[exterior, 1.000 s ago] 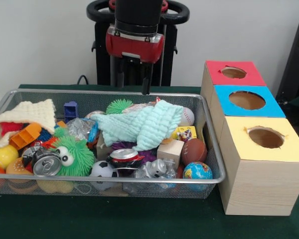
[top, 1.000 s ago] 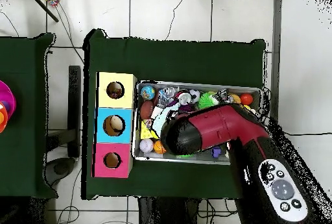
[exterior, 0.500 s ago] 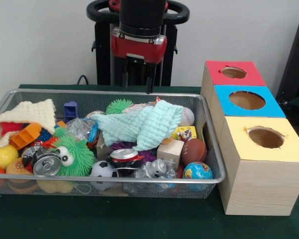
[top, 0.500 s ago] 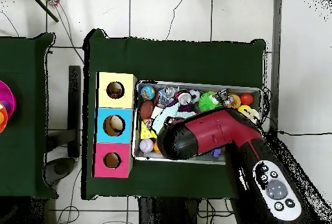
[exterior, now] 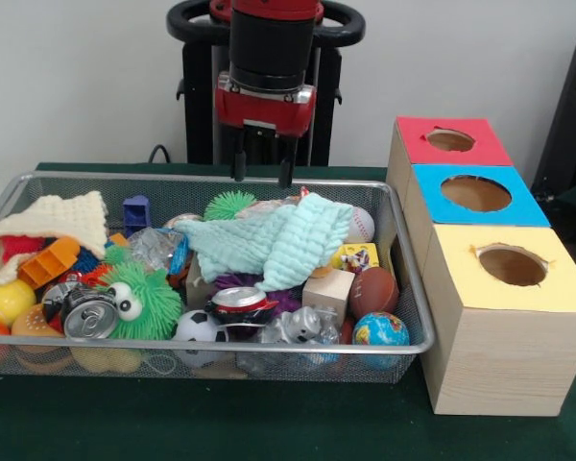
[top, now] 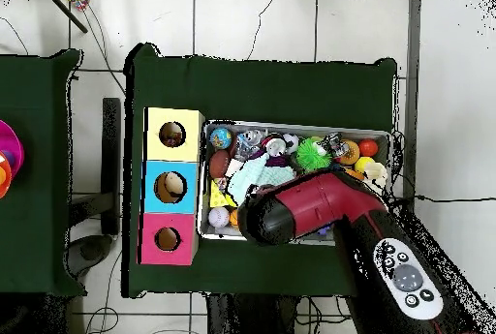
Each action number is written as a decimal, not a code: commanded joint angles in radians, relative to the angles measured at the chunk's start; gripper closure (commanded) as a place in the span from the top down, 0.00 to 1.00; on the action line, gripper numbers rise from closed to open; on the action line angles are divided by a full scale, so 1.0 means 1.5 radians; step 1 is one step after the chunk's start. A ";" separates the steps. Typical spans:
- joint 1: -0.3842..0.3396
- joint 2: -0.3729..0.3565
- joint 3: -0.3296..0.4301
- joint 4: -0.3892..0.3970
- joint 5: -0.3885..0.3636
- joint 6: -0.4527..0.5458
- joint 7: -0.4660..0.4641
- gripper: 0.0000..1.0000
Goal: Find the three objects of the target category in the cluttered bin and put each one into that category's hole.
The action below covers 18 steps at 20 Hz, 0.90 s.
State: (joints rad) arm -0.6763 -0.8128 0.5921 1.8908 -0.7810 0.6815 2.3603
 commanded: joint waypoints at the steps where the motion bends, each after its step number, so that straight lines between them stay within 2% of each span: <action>1: -0.049 0.002 0.068 0.073 -0.103 -0.033 -0.311 1.00; 5: -0.070 0.001 0.135 0.066 -0.150 -0.023 -0.458 1.00; 9: -0.076 -0.013 0.171 0.070 -0.181 -0.026 -0.531 1.00; 12: -0.083 -0.008 0.210 0.069 -0.176 -0.023 -0.614 1.00; 14: -0.086 -0.005 0.221 0.066 -0.166 -0.017 -0.641 1.00; 18: -0.089 -0.009 0.218 0.060 -0.120 0.008 -0.638 1.00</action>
State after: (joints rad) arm -0.7927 -0.8203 0.8188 1.9634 -0.9717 0.6764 1.7212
